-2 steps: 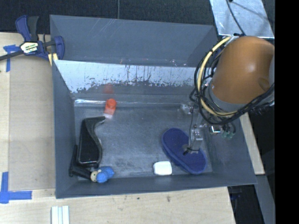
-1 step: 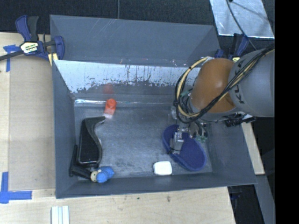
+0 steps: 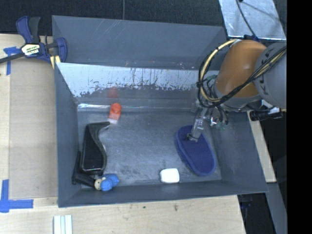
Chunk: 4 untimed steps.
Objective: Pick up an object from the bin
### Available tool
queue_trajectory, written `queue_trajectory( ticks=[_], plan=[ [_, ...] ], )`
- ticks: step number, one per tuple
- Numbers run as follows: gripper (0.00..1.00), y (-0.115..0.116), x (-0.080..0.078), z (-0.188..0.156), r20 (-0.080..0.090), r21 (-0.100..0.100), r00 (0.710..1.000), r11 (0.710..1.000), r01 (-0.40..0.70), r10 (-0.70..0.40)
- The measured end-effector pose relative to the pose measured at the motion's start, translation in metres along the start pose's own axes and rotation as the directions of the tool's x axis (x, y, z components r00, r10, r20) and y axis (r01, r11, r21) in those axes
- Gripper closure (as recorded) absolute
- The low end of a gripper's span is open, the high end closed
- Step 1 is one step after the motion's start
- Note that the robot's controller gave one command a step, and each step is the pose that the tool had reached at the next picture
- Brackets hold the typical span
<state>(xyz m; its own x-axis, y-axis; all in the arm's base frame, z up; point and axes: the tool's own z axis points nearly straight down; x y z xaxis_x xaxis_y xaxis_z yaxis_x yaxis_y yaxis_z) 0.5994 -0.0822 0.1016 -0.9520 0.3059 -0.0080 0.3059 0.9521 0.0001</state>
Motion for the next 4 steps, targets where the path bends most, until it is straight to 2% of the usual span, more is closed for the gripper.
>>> queue_trajectory(
  ticks=[1, 2, 3, 4],
  plan=[
    [0.00, -0.002, 0.061, -0.011, -0.010, 0.001, 0.999, 1.000, -0.031, 0.031],
    [0.00, -0.040, 0.096, 0.027, 0.004, -0.007, 0.921, 0.921, -0.389, 0.389],
    [0.00, -0.077, 0.083, 0.028, 0.010, -0.010, 0.753, 0.753, 0.658, -0.658],
    [1.00, -0.079, 0.084, 0.026, 0.003, -0.010, 0.754, 0.754, 0.657, -0.657]
  ],
)
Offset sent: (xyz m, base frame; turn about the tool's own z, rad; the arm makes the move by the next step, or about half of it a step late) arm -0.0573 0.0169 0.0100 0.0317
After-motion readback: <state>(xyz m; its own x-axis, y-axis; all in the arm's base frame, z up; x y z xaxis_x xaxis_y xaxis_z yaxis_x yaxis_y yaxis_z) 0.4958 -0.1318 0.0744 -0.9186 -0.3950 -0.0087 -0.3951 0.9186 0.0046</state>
